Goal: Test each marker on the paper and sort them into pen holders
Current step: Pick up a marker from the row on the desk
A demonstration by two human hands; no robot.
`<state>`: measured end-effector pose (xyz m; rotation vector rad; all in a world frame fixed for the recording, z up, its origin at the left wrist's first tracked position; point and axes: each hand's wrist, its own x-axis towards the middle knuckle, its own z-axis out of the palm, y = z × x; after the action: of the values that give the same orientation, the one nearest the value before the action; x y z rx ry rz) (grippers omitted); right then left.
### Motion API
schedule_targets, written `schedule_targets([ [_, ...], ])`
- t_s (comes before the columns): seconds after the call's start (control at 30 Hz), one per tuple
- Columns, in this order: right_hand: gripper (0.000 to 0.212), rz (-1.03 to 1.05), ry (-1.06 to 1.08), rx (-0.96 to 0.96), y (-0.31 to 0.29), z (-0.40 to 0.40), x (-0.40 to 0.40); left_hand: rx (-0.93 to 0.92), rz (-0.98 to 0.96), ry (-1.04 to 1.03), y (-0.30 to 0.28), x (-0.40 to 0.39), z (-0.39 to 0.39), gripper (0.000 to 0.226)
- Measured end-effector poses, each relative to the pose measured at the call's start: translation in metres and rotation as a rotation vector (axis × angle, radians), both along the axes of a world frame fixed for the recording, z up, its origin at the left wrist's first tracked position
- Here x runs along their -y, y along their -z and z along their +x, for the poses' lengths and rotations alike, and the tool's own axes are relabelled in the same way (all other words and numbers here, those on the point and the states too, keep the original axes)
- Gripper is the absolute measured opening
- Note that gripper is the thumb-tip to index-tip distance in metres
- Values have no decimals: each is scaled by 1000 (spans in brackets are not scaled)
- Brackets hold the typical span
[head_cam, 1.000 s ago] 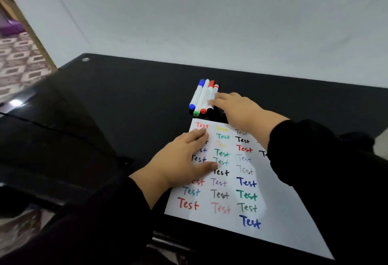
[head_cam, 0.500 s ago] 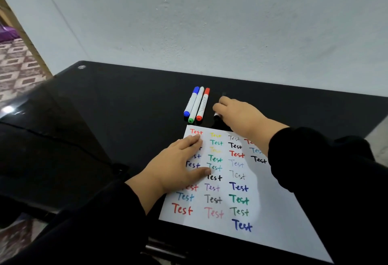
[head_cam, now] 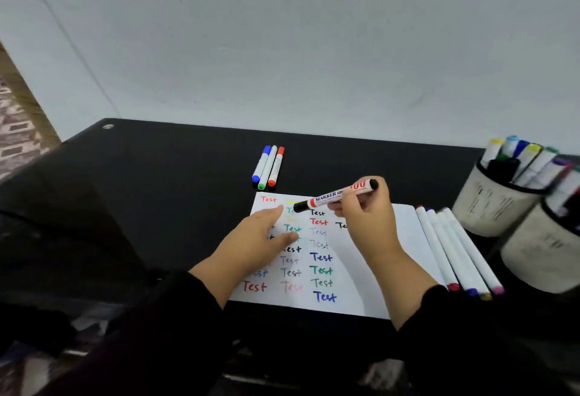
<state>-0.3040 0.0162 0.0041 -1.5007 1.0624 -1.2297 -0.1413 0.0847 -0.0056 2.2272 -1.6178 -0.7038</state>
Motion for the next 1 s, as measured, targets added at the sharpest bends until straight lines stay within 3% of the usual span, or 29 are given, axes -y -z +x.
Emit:
schedule_targets([
  [0.17,7,162,85,164,-4,-12,-23,-294,-177,-76,-5,-23,-28,52],
  [0.3,9,258,119,192,-6,-18,-32,-479,-232,-166,-5,-34,-39,23],
  [0.47,15,403,35,171,6,-20,-41,-552,-222,-176,-5,-41,-37,6],
  [0.6,14,458,-97,120,13,-16,-44,-561,-210,-107,-5,-40,-34,11],
  [1.0,18,497,-90,166,9,-16,-35,-550,-136,-61,-6,-35,-39,8],
])
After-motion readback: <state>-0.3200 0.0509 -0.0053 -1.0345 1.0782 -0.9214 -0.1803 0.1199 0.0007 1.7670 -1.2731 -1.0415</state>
